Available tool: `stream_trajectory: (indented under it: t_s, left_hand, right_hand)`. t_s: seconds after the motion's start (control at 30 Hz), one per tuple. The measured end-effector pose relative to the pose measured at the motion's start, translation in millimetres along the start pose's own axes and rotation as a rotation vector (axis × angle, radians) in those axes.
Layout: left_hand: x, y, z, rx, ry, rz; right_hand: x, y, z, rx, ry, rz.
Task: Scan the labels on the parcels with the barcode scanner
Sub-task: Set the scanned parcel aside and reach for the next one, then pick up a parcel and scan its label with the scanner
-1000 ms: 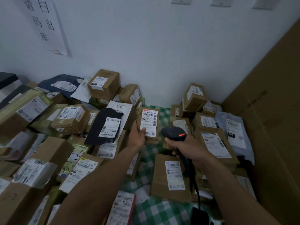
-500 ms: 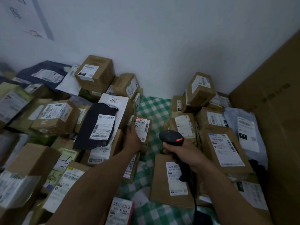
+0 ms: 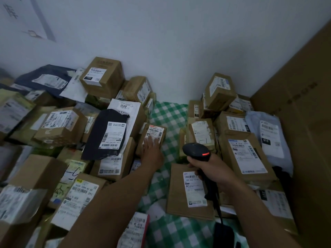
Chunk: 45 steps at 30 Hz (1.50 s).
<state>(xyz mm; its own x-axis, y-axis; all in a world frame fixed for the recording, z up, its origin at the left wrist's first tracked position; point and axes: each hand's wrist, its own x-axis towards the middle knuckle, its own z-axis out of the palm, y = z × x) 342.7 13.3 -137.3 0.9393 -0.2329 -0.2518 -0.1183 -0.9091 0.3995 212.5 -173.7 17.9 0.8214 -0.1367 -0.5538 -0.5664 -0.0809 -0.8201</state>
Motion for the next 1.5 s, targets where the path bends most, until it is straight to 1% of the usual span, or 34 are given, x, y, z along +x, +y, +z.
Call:
stream_trajectory:
  t_s: [0.07, 0.13, 0.2, 0.27, 0.33, 0.37, 0.4, 0.43, 0.57, 0.6, 0.67, 0.73, 0.83, 0.93, 1.07, 1.2, 1.33, 1.5]
  left_hand:
    - [-13, 9, 0, -0.096, 0.083, 0.035]
    - [-38, 21, 4, -0.262, 0.191, 0.105]
    - [-73, 33, 15, -0.412, 0.198, 0.061]
    - [-101, 37, 35, -0.496, 0.115, -0.083]
    - [-120, 37, 53, -0.588, -0.058, -0.243]
    - [-126, 36, 59, -0.669, -0.149, -0.305]
    - [-130, 35, 65, -0.739, -0.206, -0.353]
    - [-132, 33, 72, -0.784, -0.223, -0.378]
    - [-118, 7, 127, -0.832, -0.247, -0.406]
    - [-116, 3, 133, -0.847, -0.249, -0.403]
    - [-129, 15, 109, -0.857, -0.237, -0.396]
    - [-152, 30, 75, -0.847, -0.189, -0.395]
    - [-175, 36, 45, -0.817, -0.079, -0.362]
    - [-192, 32, 23, -0.917, 0.063, -0.288]
    - [-207, 31, 0, -1.002, 0.188, -0.245]
    - [-211, 34, -19, -0.967, 0.302, -0.190]
    - [-204, 45, -45, -0.960, 0.396, -0.098]
    - [-178, 55, -69, -1.010, 0.471, -0.094]
  right_hand:
    - [-11, 4, -3, -0.001, 0.018, -0.006]
    - [-21, 9, -7, 0.001, 0.037, -0.027]
    - [-30, 17, -10, -0.011, 0.051, -0.028]
    - [-38, 29, -12, 0.007, 0.060, -0.016]
    - [-47, 40, -10, 0.026, 0.075, -0.006]
    - [-50, 45, -9, 0.029, 0.082, 0.004]
    - [-53, 50, -8, 0.034, 0.088, 0.015]
    - [-56, 56, -8, 0.043, 0.090, 0.025]
    - [-67, 74, -7, 0.067, 0.083, 0.044]
    - [-71, 77, -7, 0.065, 0.088, 0.046]
    - [-78, 81, -7, 0.072, 0.108, 0.045]
    - [-82, 81, -8, 0.081, 0.122, 0.041]
    - [-87, 80, -6, 0.066, 0.116, 0.017]
    - [-91, 78, -1, 0.036, 0.111, -0.024]
    - [-99, 62, 7, -0.012, 0.069, -0.096]
    - [-106, 35, 12, -0.041, 0.051, -0.174]
    - [-114, 7, 13, -0.048, 0.036, -0.234]
    - [-119, -25, 9, -0.111, 0.040, -0.308]
